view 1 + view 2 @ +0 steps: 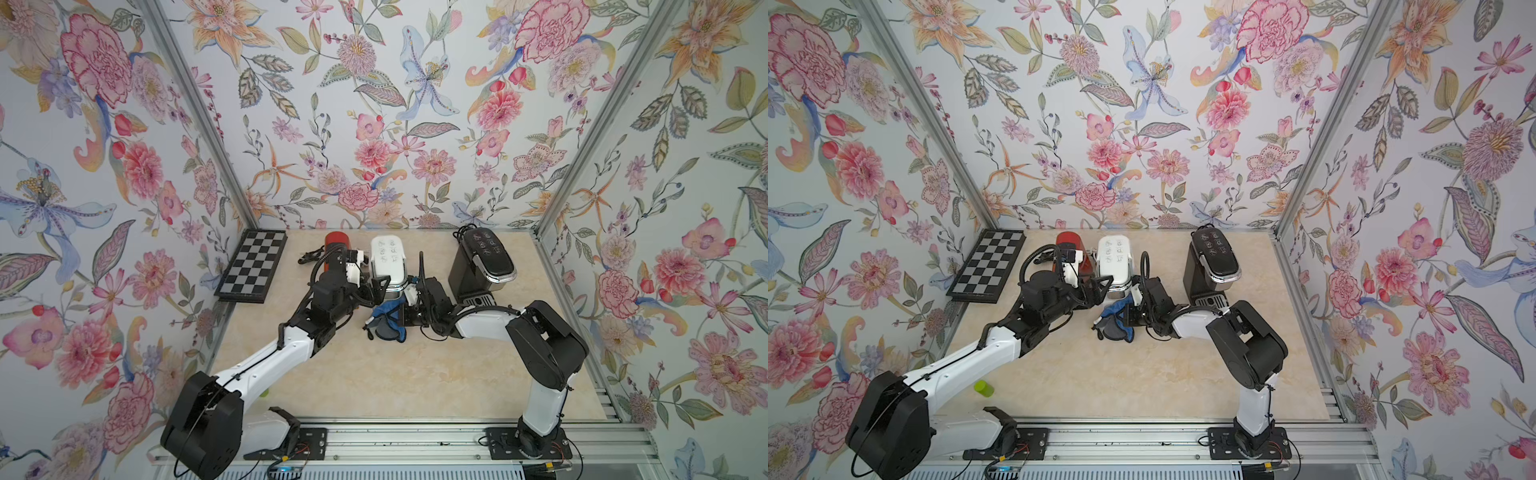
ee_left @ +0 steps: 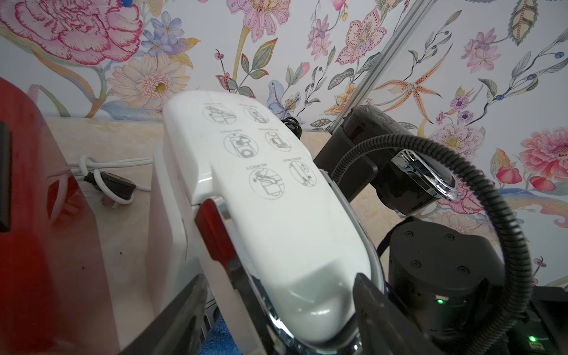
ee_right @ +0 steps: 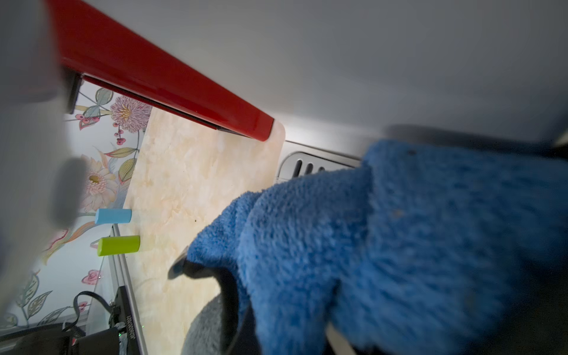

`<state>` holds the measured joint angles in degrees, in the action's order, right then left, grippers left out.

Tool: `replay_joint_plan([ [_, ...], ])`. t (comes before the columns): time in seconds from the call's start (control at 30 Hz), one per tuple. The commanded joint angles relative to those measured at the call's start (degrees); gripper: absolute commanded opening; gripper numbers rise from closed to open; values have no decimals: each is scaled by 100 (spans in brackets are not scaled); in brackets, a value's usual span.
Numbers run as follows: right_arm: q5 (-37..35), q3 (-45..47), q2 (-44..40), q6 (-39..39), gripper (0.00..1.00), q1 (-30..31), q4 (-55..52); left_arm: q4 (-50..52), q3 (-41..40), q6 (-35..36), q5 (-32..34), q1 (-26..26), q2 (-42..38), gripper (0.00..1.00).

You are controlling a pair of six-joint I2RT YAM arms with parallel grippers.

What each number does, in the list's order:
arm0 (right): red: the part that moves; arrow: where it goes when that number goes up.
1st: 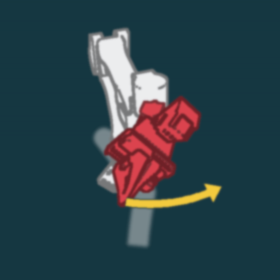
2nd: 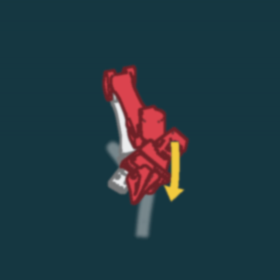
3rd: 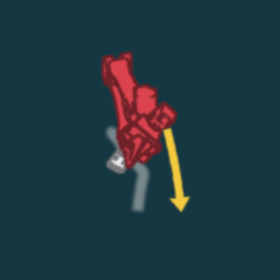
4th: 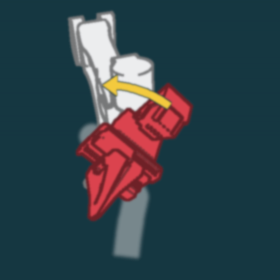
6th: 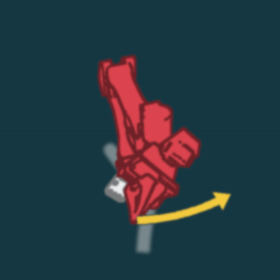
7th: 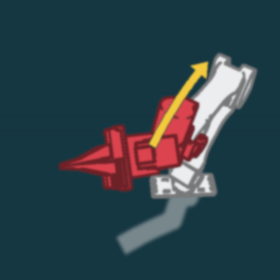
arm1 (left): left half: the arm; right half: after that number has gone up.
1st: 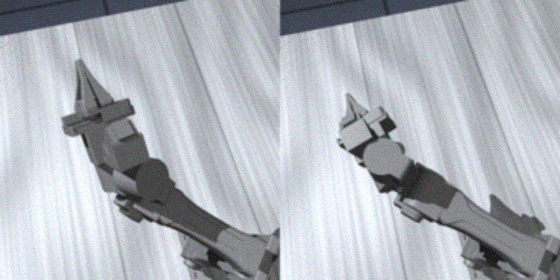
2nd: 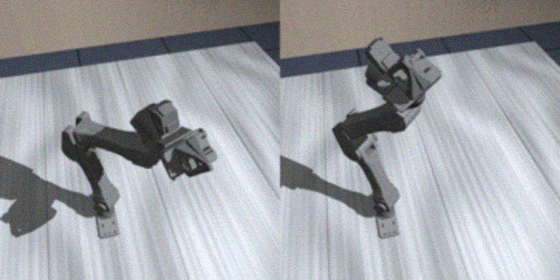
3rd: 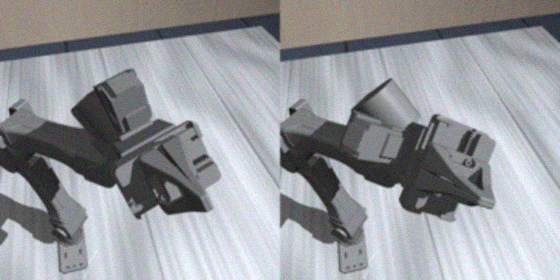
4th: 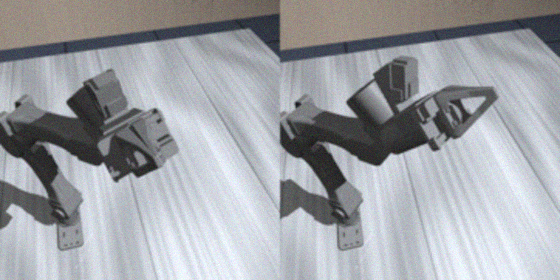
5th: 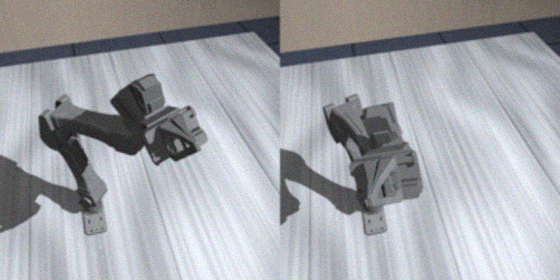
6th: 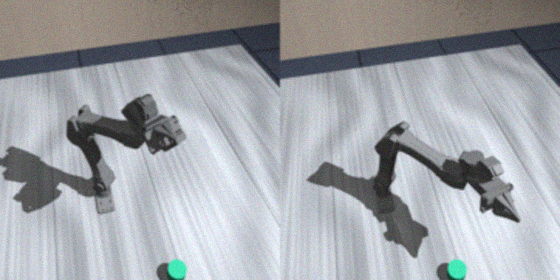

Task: Wipe the surface of a coffee machine
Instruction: Wipe the dirt from the surface of the coffee machine, then adjust the coffee machine at the center of the board.

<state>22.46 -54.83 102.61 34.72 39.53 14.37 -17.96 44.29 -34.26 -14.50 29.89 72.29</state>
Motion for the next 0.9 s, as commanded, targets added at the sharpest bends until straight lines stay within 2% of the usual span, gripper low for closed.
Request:
replay_joint_plan([
  [0.0,-300,125,-1092,-506,0,-197,-712,348,279,142,184,-53,-262,76],
  [0.13,-611,337,-2138,-855,1,-664,-1503,429,326,117,275,-38,-441,76],
  [0.33,-568,456,-3326,-1195,1,-1596,-2296,475,461,130,563,219,-473,75],
  [0.5,-315,36,-3746,-1563,1,-2293,-2912,610,885,320,1053,932,-84,75],
  [0.63,-75,-524,-4039,-1653,1,-3024,-3146,633,1340,508,1796,1747,331,74],
  [0.87,521,-1395,-3859,-1552,1,-4432,-3243,590,2293,597,1910,2377,1423,74],
])
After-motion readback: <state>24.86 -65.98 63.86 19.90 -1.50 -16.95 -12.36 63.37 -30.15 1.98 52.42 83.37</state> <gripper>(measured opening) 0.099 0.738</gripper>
